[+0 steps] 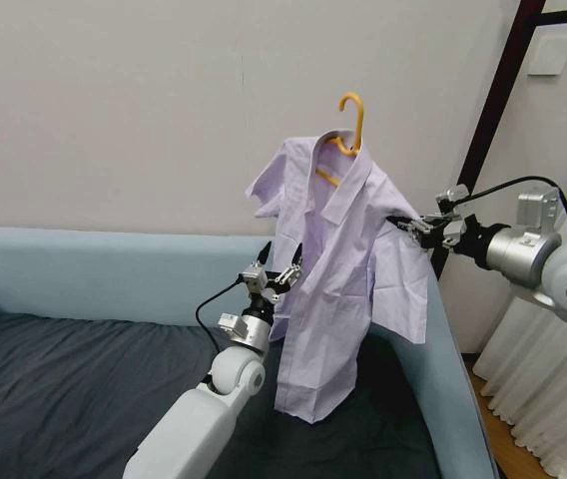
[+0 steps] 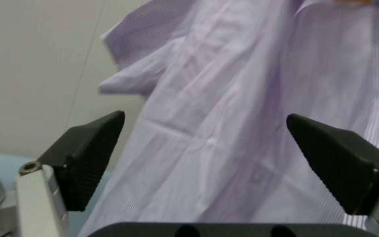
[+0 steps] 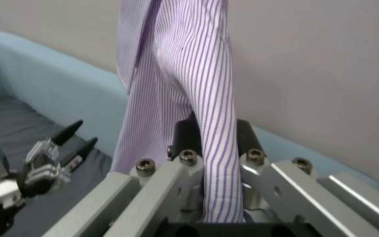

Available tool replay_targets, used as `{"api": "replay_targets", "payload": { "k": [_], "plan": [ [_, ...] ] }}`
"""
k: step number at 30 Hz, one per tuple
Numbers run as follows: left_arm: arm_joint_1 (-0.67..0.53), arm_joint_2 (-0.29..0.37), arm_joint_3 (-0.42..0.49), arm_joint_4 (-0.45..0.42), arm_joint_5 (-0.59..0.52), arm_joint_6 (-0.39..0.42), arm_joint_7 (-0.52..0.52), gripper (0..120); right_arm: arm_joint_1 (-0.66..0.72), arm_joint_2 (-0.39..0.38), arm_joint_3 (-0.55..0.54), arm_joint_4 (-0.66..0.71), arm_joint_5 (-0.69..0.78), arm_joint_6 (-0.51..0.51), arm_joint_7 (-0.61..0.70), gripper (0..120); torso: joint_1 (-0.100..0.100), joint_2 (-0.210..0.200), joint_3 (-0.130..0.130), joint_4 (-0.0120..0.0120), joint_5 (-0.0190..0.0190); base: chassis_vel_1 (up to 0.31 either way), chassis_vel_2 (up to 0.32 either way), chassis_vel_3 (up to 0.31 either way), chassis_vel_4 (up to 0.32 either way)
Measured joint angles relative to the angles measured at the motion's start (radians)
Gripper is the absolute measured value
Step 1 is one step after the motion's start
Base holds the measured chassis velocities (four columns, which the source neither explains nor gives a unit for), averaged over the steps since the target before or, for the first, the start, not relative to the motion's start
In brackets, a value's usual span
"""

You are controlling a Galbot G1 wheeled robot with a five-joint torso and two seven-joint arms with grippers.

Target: Pick up the clothes from the sofa and hang them on the clothes hanger.

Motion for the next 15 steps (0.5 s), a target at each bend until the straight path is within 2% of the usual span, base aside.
{"api": "replay_targets", "payload": {
  "k": [4, 10, 15],
  "plan": [
    [0.061, 0.003, -0.017, -0.006, 0.021, 0.001, -0.01, 100, 0.035, 0.007, 0.016, 0.027, 0.106, -0.076, 0.128, 1, 0.0, 0.0, 0.0, 0.0001, 0.0, 0.0, 0.0, 0.0, 0.0],
    [0.108, 0.005, -0.046, -0.032, 0.049, 0.005, -0.05, 100, 0.064, 0.002, 0.022, 0.034, 0.156, -0.084, 0.194, 1, 0.0, 0.0, 0.0, 0.0, 0.0, 0.0, 0.0, 0.0, 0.0],
    [0.155, 0.028, -0.07, -0.062, 0.061, 0.007, -0.058, 100, 0.094, -0.045, 0.024, 0.036, 0.192, -0.084, 0.227, 1, 0.0, 0.0, 0.0, 0.0001, 0.0, 0.0, 0.0, 0.0, 0.0]
  ]
}}
